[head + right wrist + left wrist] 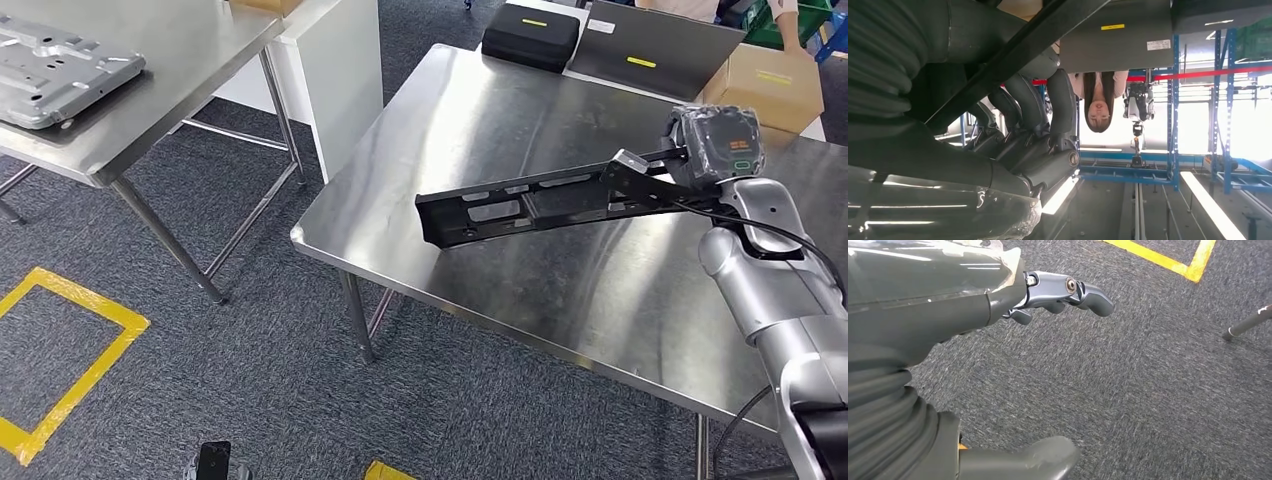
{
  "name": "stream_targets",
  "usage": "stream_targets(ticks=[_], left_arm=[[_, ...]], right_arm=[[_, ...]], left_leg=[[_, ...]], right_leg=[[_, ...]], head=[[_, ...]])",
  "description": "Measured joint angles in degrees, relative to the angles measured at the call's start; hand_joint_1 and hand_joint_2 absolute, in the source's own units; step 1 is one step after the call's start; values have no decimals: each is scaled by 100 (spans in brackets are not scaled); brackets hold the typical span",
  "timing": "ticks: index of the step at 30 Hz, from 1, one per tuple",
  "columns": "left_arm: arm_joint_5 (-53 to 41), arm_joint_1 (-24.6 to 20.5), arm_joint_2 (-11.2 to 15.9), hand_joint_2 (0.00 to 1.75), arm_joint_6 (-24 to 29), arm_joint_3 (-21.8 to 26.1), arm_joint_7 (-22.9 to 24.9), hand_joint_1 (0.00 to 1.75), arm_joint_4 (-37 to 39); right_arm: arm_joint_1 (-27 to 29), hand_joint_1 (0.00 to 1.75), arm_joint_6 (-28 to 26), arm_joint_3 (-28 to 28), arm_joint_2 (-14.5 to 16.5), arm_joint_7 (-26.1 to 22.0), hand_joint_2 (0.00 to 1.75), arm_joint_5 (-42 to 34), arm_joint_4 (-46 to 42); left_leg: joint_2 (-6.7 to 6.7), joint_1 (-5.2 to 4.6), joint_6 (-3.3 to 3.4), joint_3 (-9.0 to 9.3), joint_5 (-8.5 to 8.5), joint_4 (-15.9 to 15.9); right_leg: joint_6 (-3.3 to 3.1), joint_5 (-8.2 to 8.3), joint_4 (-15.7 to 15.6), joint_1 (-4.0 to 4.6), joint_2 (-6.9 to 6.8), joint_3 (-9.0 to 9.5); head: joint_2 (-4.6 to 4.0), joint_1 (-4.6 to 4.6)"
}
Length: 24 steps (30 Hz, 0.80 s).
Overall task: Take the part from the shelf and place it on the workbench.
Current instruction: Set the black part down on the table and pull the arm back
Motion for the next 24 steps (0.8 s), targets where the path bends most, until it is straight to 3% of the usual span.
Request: stream_targets(ticks=[2, 4, 6, 7, 10, 12, 13, 16, 18, 21, 23, 24], left_arm=[[0, -1, -2, 175, 1, -1, -3, 0, 0], [0, 1, -5, 175, 3, -1, -5, 0, 0], [0, 2, 3, 175, 12, -1, -9, 0, 0], [0, 1, 7, 175, 15, -1, -11, 0, 0], [0, 4, 7, 175, 19, -1, -15, 0, 1], [0, 6, 7, 175, 19, -1, -15, 0, 2], [0, 7, 10, 175, 20, -1, -15, 0, 2], [0, 4, 22, 175, 21, -1, -15, 0, 0], [1, 2, 22, 175, 20, -1, -16, 0, 1], [7, -2, 18, 175, 19, -1, -22, 0, 1], [9, -8, 20, 175, 22, 0, -30, 0, 0], [9, -9, 22, 175, 24, 0, -32, 0, 0]], right_arm=[[-22, 152, 0, -1, 2, 9, 175, -2, -1], [-21, 152, 0, 0, 2, 14, 175, -3, -1], [-15, 152, 0, 1, 3, 17, 175, -3, -2], [-19, 152, 0, 1, 6, 19, 175, -3, -3], [-23, 152, 0, 11, 18, 23, 175, -2, -3], [-12, 152, 1, 25, 24, 24, 175, -2, -2], [-10, 152, 1, 29, 27, 25, 175, -2, -1], [-25, 152, 2, 32, 35, 26, 175, 2, -2], [-45, 152, 2, 31, 40, 31, 175, 4, -3], [-54, 152, 2, 29, 31, 39, 175, 6, -3], [-63, 152, 2, 27, 16, 44, 175, 5, -2], [-66, 152, 2, 27, 11, 45, 175, 6, -1]], left_leg=[[18, -32, -24, -15, -11, 24], [34, -53, -55, -29, -10, 33], [24, -45, -104, -55, -56, 80], [0, -33, -142, -113, -160, 216], [-71, 45, -269, -557, -702, 1225], [-74, 105, -329, -770, -808, 1669], [-73, 135, -352, -725, -697, 1569], [-144, 208, -392, -181, -176, 468], [-202, 195, -370, -14, -90, 112], [-162, 125, -228, -5, -56, 58], [-119, 120, -113, 16, -4, -12], [-101, 116, -81, 16, 6, -24]], right_leg=[[-36, 186, -587, 40, -58, 306], [-97, 232, -684, 70, -38, 353], [-157, 262, -697, 4, -13, 359], [-190, 274, -706, -29, -6, 367], [-254, 290, -713, -60, 15, 371], [-258, 291, -710, -68, 45, 368], [-256, 291, -708, -77, 65, 369], [-217, 281, -691, -90, 130, 364], [-140, 287, -687, -58, 168, 335], [-10, 299, -708, -52, 181, 289], [-5, 118, -383, -66, 115, 122], [-28, -46, -24, -71, 81, -49]], head=[[0, -7], [0, -15], [0, -15], [0, -24], [0, -50], [0, -49], [0, -50], [0, -53], [0, -48], [0, -43], [0, -32], [0, -25]])
